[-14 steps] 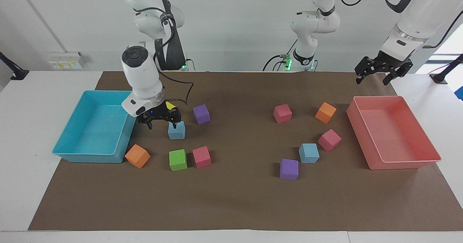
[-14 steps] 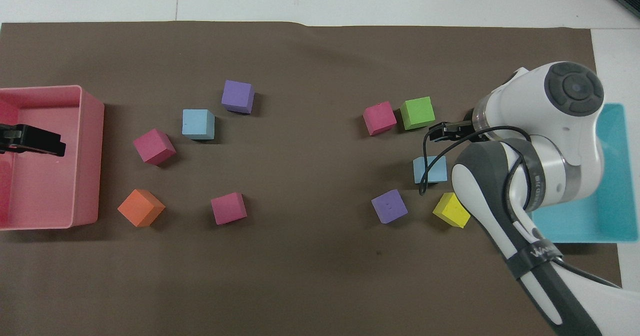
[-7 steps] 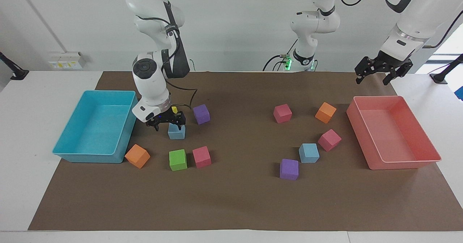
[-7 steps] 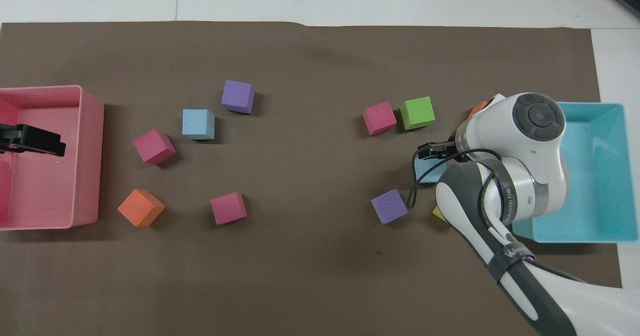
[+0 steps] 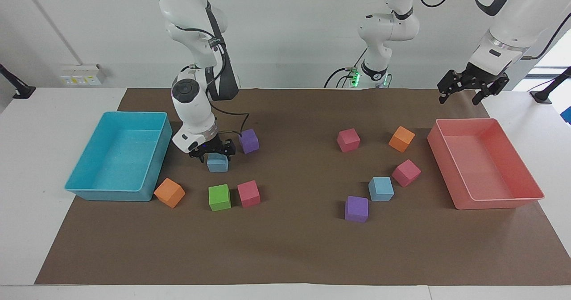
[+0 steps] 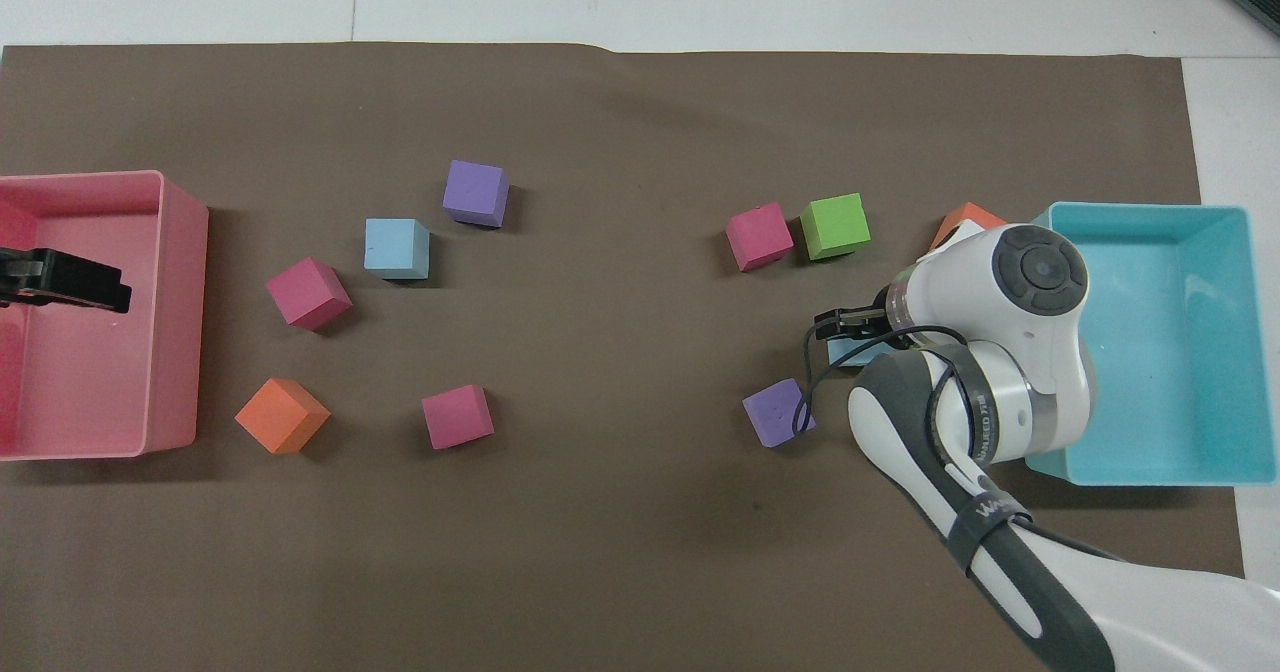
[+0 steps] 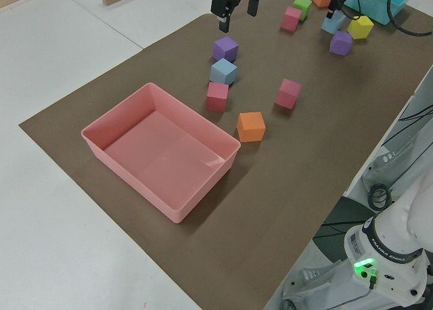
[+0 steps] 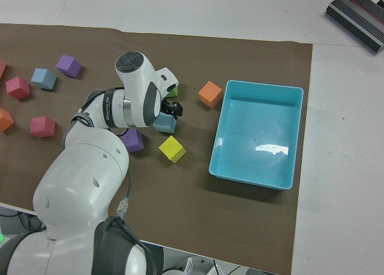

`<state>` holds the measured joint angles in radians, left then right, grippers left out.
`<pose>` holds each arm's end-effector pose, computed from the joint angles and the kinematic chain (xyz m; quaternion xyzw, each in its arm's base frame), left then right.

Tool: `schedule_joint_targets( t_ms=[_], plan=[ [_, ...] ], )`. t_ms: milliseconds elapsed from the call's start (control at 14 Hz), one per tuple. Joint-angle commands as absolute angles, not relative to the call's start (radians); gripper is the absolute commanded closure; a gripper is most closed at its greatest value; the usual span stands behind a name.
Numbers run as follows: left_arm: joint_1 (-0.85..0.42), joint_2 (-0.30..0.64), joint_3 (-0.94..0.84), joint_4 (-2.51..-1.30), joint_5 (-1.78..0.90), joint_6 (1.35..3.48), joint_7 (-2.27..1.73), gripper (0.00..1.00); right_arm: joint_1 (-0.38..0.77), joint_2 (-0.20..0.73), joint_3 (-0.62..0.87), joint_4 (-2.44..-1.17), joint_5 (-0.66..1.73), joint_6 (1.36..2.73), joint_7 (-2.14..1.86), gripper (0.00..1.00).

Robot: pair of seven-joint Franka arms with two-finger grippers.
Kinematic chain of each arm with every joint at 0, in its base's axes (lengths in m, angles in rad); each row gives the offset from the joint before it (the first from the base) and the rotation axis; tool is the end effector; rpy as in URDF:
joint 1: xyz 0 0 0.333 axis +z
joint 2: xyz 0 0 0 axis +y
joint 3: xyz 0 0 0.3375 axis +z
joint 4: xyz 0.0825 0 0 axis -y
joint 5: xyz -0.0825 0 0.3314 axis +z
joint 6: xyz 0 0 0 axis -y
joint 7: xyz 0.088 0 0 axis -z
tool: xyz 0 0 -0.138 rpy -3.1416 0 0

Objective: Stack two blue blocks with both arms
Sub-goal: 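Close the right gripper on the light-blue cube and lift it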

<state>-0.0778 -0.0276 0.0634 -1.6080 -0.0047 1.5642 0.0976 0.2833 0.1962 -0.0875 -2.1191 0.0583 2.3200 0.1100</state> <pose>0.4910 -0.0072 0.6125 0.9984 -0.0560 -0.0080 0.0036 0.5241 0.1075 0.3469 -0.9996 -0.0240 -0.0009 0.0132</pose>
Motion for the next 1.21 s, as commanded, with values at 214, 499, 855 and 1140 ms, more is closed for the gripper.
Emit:
schedule_joint_targets(
  t_ms=[214,499,855,1140],
  plan=[
    [-0.081,-0.044,0.067,-1.624,-0.006,1.578,0.1,0.0,0.278,0.192,-0.086,-2.186,0.08,2.382,0.071,0.0],
    [-0.081,-0.044,0.067,-1.624,-0.006,1.578,0.1,0.0,0.276,0.192,-0.086,-2.2,0.08,2.388,0.071,0.0],
    [-0.081,-0.044,0.067,-1.624,-0.006,1.578,0.1,0.0,0.275,0.193,-0.087,-2.206,0.101,2.393,0.074,0.0],
    [-0.081,-0.044,0.067,-1.624,-0.006,1.578,0.1,0.0,0.275,0.199,-0.086,-2.21,0.101,2.405,0.077,0.13]
  ],
)
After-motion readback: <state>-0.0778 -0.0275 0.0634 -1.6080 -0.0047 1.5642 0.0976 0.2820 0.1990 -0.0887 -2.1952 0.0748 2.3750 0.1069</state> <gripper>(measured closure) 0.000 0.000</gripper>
